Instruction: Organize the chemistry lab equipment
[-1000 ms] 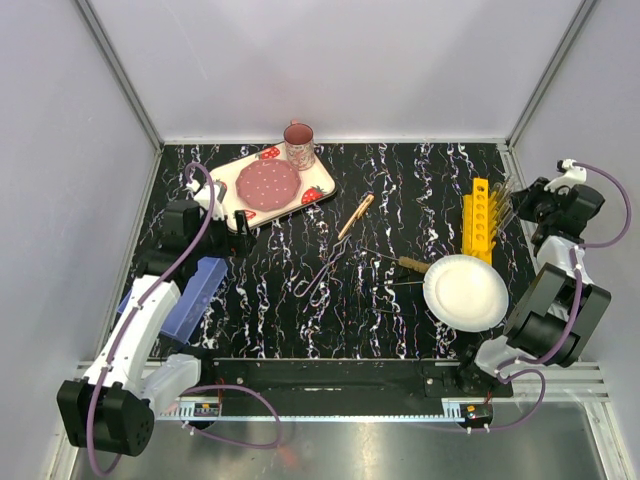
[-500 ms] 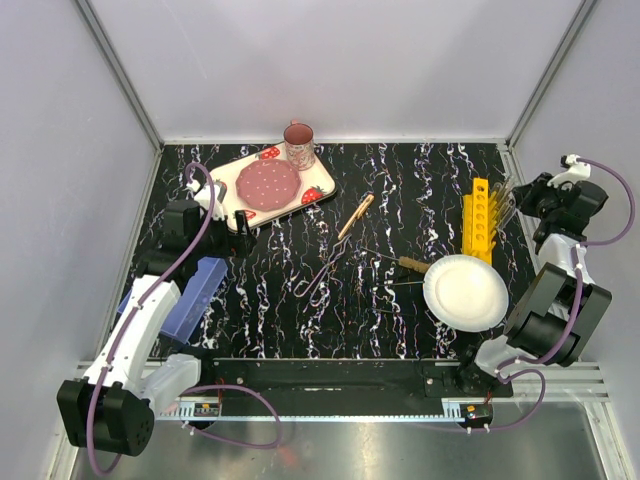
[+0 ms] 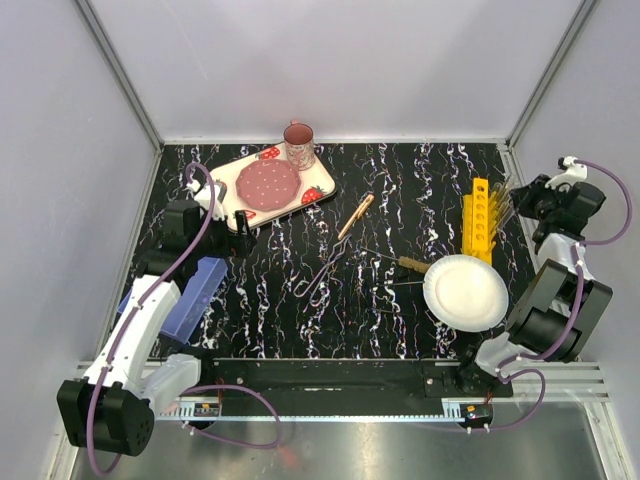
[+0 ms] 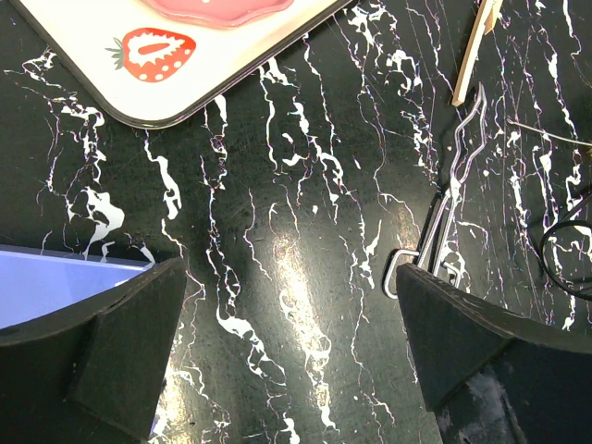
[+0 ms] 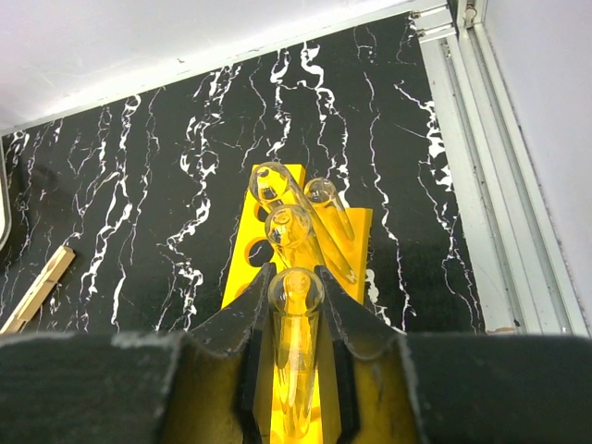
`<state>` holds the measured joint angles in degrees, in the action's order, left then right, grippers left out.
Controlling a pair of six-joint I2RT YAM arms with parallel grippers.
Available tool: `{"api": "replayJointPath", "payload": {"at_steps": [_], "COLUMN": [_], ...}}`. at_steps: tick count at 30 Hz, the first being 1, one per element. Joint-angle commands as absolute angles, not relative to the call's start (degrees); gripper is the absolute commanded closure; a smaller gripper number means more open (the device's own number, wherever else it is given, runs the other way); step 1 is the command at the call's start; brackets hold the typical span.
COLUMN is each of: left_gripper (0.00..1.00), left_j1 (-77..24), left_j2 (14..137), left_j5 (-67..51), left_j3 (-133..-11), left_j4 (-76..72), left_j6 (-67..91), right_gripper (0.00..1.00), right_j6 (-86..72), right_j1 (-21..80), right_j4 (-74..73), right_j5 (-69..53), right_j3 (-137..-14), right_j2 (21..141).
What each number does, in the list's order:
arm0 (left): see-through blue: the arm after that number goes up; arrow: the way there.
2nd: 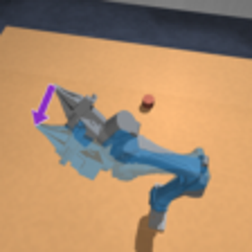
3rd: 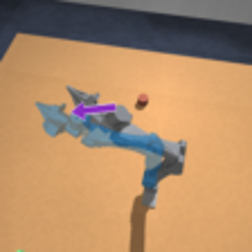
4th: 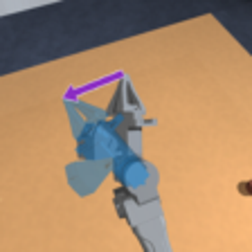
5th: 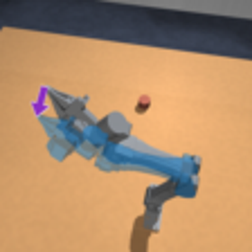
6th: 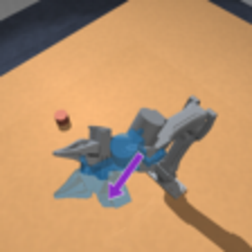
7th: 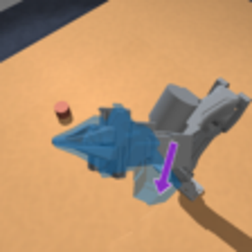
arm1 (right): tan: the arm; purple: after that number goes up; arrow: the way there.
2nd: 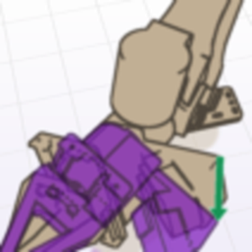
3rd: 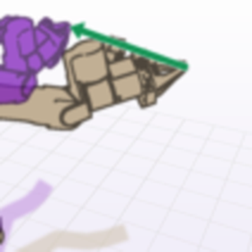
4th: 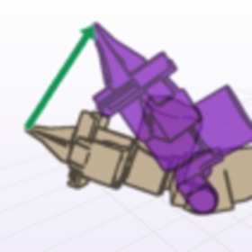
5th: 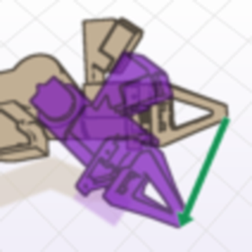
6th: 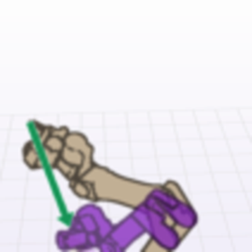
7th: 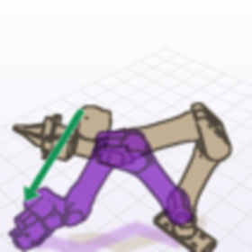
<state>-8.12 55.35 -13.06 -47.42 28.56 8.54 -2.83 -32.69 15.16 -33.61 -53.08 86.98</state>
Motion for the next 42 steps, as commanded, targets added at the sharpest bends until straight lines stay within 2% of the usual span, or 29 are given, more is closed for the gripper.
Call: {"api": "replayJointPath", "payload": {"at_steps": [1,33,42], "left_gripper": [0.01,0.01,0.01], "left_j1": [-8.0,-8.1,-8.0], "left_j2": [55.4,55.0,54.7], "left_j5": [-14.3,-14.2,-14.0], "left_j3": [-47.5,-47.4,-47.4], "left_j4": [25.6,25.6,25.6], "left_j6": [7.6,7.6,7.6], "right_gripper": [0.86,0.82,0.75], "right_j6": [-2.1,9.0,9.7], "right_j1": [-32.9,-32.9,-32.9], "right_j4": [17.4,17.8,18.0], "right_j5": [-35.7,-36.7,-36.7], "right_j3": [-52.3,-41.7,-39.7], "right_j2": [86.7,78.8,77.1]}}
